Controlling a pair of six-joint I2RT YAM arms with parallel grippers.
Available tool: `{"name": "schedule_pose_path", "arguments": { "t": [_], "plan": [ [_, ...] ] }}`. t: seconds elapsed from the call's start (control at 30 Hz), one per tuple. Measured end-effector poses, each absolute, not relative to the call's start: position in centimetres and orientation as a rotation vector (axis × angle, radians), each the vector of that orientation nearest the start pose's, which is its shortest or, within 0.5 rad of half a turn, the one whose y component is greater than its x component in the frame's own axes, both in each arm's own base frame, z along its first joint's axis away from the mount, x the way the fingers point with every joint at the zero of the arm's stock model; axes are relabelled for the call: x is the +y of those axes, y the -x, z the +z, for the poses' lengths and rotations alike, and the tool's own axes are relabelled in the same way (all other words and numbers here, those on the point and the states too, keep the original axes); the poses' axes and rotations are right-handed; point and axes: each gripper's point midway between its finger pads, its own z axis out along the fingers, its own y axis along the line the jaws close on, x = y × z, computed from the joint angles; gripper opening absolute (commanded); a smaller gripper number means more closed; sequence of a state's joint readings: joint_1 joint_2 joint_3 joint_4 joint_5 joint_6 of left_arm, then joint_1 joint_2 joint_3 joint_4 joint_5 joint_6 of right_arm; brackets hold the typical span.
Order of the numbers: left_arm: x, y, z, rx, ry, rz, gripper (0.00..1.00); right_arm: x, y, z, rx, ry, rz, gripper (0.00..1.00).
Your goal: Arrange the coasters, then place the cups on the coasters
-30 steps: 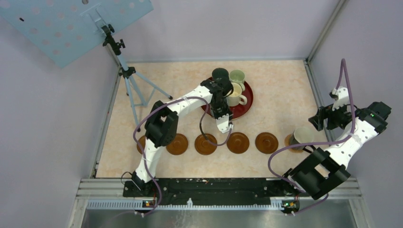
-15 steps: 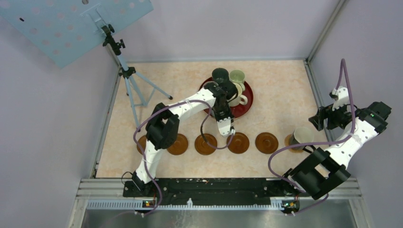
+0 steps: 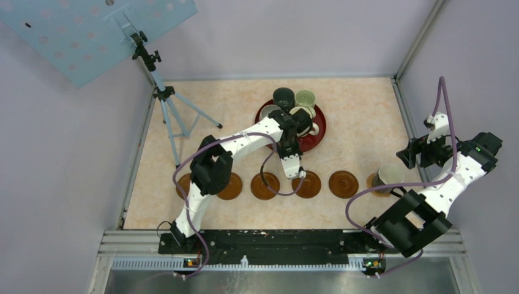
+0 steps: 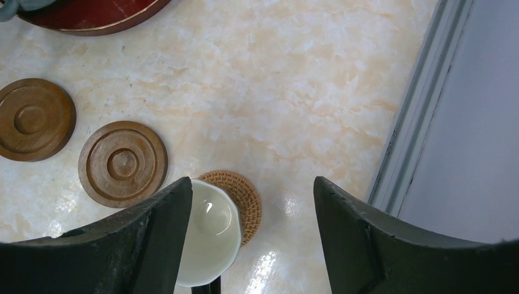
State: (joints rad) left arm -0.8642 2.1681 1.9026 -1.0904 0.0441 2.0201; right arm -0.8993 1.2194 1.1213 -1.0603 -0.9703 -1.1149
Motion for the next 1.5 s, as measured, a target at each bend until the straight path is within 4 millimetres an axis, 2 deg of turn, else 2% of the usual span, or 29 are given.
{"name": "schedule_pose_path", "arguments": {
  "t": [0.3,0.63,0.93,1.17,1.5],
  "plan": [
    [-34.8,-34.9,10.1,-0.514,3.268,-0.237,0.00,-11.5,-25.0,20.1,2.071,0.459,0.228,0.71],
    [-33.2,-34.7,11.5,-0.623,3.188,-0.276,0.00,-11.7,-25.4,20.1,2.057,0.466,0.225,0.73],
    [-29.9,-33.2,12.8,-0.822,3.054,-0.268,0.00,-11.8,-25.7,19.6,2.051,0.457,0.262,0.74],
    [-26.0,-31.2,14.8,-1.055,2.953,-0.332,0.00,-12.0,-26.1,19.5,2.043,0.443,0.275,0.74],
    [-17.0,-26.5,15.1,-1.298,2.738,-0.370,0.00,-12.3,-26.6,19.2,2.034,0.430,0.291,0.74]
  ]
}}
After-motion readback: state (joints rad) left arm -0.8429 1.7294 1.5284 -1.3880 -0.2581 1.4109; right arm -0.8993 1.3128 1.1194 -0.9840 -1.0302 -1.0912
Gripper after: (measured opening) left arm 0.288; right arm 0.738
